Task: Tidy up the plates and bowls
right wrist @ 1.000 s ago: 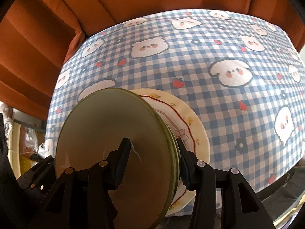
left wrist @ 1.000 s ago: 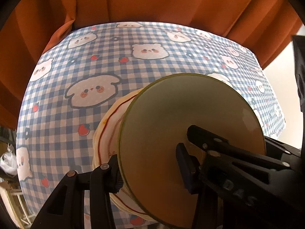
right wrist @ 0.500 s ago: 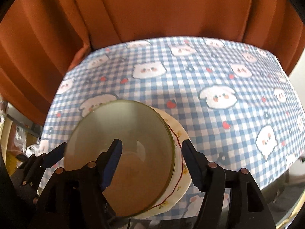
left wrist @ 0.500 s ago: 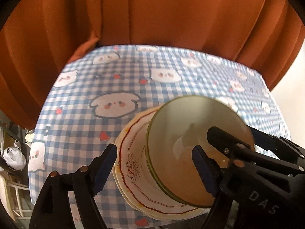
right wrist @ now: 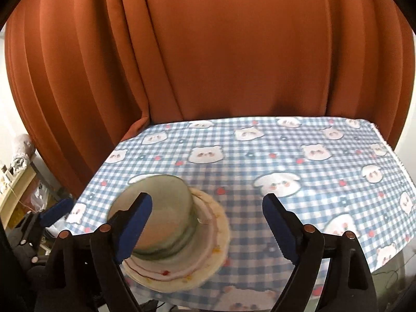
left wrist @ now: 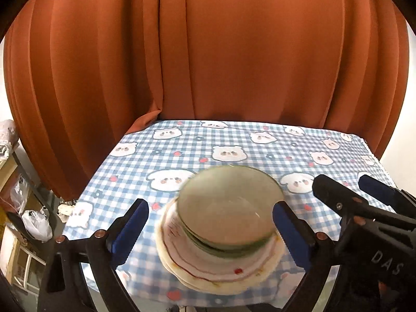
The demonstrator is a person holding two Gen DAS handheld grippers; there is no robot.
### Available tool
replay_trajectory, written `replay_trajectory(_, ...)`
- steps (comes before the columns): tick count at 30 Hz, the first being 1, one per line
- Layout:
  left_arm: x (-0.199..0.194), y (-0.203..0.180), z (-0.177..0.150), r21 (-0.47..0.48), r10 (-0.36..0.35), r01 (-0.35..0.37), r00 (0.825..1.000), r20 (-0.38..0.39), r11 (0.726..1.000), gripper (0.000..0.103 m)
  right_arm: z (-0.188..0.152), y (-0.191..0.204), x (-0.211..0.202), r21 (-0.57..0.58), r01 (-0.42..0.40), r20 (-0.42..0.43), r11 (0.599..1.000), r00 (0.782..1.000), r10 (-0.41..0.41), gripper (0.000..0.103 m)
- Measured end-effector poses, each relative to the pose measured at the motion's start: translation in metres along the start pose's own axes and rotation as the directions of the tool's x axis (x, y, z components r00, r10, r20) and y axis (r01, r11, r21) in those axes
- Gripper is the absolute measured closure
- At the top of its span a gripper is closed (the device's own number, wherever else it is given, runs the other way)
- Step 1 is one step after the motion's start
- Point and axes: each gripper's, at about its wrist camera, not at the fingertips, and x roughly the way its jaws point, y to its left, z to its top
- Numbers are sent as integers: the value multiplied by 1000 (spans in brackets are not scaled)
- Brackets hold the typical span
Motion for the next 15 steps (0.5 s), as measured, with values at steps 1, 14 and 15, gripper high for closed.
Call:
replay_trajectory(1, -3, -5, -5, -5, 2, -2, 1000, 4, 1000, 5, -5, -8, -5, 4, 2, 1, 1000, 1000, -2, 14)
replay_trajectory(14, -25, -40, -59, -14, 20, -20, 1000, 1, 1000, 5, -69, -76, -36, 24, 71, -6, 997, 997, -71, 14)
replay_trajectory(15, -26, -42, -60, -11, 21, -21, 1000, 2, 1000, 5, -71, -78, -37, 26, 71, -8, 997, 997, -71, 14)
